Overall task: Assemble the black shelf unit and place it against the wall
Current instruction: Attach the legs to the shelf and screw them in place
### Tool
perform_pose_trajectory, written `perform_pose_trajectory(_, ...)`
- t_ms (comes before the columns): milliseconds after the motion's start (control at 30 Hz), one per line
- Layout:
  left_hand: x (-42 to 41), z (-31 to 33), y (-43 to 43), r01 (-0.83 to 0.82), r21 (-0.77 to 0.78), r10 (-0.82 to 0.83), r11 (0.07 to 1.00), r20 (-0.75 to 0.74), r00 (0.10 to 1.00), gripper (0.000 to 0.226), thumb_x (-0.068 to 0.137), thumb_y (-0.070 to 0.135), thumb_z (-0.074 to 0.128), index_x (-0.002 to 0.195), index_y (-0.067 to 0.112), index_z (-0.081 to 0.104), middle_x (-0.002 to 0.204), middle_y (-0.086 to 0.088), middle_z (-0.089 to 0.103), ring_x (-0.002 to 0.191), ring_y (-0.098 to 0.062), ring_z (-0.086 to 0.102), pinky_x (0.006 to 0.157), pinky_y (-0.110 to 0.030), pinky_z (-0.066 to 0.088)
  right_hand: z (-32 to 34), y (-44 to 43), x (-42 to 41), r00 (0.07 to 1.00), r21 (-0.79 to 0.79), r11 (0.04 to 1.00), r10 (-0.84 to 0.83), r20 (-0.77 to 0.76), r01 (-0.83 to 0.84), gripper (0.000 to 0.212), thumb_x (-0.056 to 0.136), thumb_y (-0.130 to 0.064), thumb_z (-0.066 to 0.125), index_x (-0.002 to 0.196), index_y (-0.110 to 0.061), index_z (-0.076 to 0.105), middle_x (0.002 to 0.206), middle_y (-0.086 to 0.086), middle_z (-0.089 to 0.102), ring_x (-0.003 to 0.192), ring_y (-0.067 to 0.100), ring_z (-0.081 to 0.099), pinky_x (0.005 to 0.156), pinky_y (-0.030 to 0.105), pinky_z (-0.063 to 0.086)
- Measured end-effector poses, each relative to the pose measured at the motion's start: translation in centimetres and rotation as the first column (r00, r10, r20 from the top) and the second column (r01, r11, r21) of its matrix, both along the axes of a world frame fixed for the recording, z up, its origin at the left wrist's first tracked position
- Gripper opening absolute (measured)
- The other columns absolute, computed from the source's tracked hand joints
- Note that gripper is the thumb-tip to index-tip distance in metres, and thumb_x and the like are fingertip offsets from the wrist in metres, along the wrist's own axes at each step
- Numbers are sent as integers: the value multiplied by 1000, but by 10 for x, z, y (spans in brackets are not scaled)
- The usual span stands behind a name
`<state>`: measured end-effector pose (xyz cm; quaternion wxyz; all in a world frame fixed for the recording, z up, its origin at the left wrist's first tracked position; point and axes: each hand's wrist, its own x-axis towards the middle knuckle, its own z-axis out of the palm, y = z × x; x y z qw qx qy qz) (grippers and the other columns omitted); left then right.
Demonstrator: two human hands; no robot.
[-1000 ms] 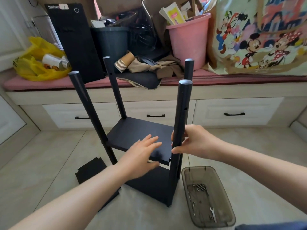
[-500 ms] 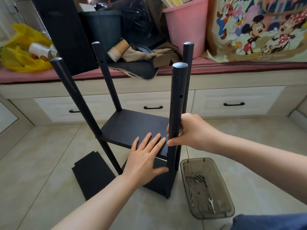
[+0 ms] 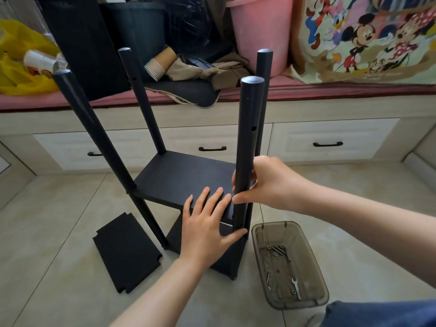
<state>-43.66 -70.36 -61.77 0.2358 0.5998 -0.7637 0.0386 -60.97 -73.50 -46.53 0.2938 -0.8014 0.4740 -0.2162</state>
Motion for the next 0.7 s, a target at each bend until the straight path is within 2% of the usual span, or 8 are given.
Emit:
perform_pose_trajectory(100,2,-2,-2,8,-60,-9,998,-14,1000,80,81,78,48,140,26,58,150,3,53,145,-25,41,117,-58,29,0,-1,0,1000,52,999,5,27,-7,25,75,-22,85,91,-22,65,86,-10,68,84,2,66,78,26,58)
perform_pose_trajectory(167,2,-3,-3,16,-90,-18,996,-20,1000,79,80,77,50,138,24,61,148,2,55,143,-26,43,116,-58,30,3,-4,-6,998,146,987,65,18,-67,24,77,-21,83,93,-26,65,91,-12,70,88,-2,66,82,25,57)
perform_pose_trajectory(233,3,-5,-3,21,-105,-23,994,-24,999,79,80,77,51,137,24,62,148,2,55,143,-26,43,116,-56,29,5,-12,-17,993,280,954,115,-7,-109,28,81,-17,80,103,-26,66,99,-10,72,92,1,69,83,26,58)
perform_pose_trajectory(300,3,-6,-3,15,-114,-17,993,-21,1000,79,80,77,51,137,23,62,148,2,55,143,-26,43,116,-55,28,2,-25,-29,996,407,912,81,-47,-55,29,85,-12,76,111,-20,66,103,-4,74,93,8,72,83,29,61)
perform_pose_trajectory(367,2,-7,-3,13,-139,-16,990,-17,1000,78,80,76,52,136,22,62,146,1,56,142,-27,44,115,-56,29,-9,-39,-38,990,500,866,58,-126,13,26,86,-9,75,110,-16,67,103,1,75,94,12,73,85,32,60)
perform_pose_trajectory(500,3,-12,-2,22,-194,-22,981,5,1000,77,81,75,53,133,20,65,144,-1,58,139,-28,47,113,-55,30,-56,-55,-43,923,706,695,171,-346,136,30,89,-5,70,119,-9,63,104,8,75,93,18,74,87,36,60)
perform_pose_trajectory(667,3,-15,-5,23,-241,-18,970,22,1000,74,83,74,55,131,18,66,142,-1,60,138,-29,48,114,-53,28,-150,-52,-52,885,739,608,126,-449,289,18,92,-3,65,110,-7,65,91,6,74,100,24,72,87,37,59)
perform_pose_trajectory(700,3,-16,-5,23,-245,-18,969,24,1000,74,84,74,54,131,18,66,141,-2,60,139,-29,47,115,-52,27,-170,-48,-56,874,732,602,113,-472,318,20,92,-3,64,112,-7,65,95,7,74,100,25,71,86,37,59)
